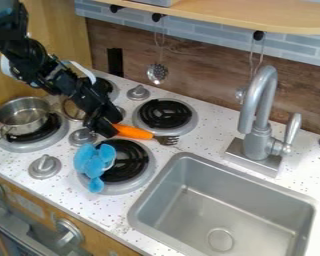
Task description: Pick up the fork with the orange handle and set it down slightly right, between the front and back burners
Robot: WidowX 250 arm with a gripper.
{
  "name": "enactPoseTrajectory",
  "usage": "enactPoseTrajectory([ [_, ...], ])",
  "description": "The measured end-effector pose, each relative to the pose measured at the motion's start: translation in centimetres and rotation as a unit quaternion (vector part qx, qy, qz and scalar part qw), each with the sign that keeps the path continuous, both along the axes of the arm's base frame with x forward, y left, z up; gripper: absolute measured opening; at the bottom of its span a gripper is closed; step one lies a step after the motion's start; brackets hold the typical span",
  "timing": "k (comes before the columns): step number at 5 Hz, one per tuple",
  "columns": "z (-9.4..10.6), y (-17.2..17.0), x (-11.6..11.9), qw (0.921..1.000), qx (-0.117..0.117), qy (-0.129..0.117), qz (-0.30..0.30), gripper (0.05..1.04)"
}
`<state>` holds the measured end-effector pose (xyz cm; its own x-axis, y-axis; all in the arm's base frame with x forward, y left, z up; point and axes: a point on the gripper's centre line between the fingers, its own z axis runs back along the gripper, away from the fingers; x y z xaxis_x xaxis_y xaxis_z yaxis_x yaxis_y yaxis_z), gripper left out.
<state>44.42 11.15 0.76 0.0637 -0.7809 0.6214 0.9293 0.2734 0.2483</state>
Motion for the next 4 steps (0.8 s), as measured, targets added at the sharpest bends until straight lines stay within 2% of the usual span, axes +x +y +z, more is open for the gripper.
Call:
enactPoseTrajectory([
  [1,0.8,0.4,0.3,0.9996,0.021,-0.009,0.019,1.003],
  [3,-0.6,0.2,-0.2,0.9988,0.038,0.004,0.030,1.005],
  [4,0.7,-0.2,-0.9,0.9971,0.074,-0.001,0.017,1.005],
])
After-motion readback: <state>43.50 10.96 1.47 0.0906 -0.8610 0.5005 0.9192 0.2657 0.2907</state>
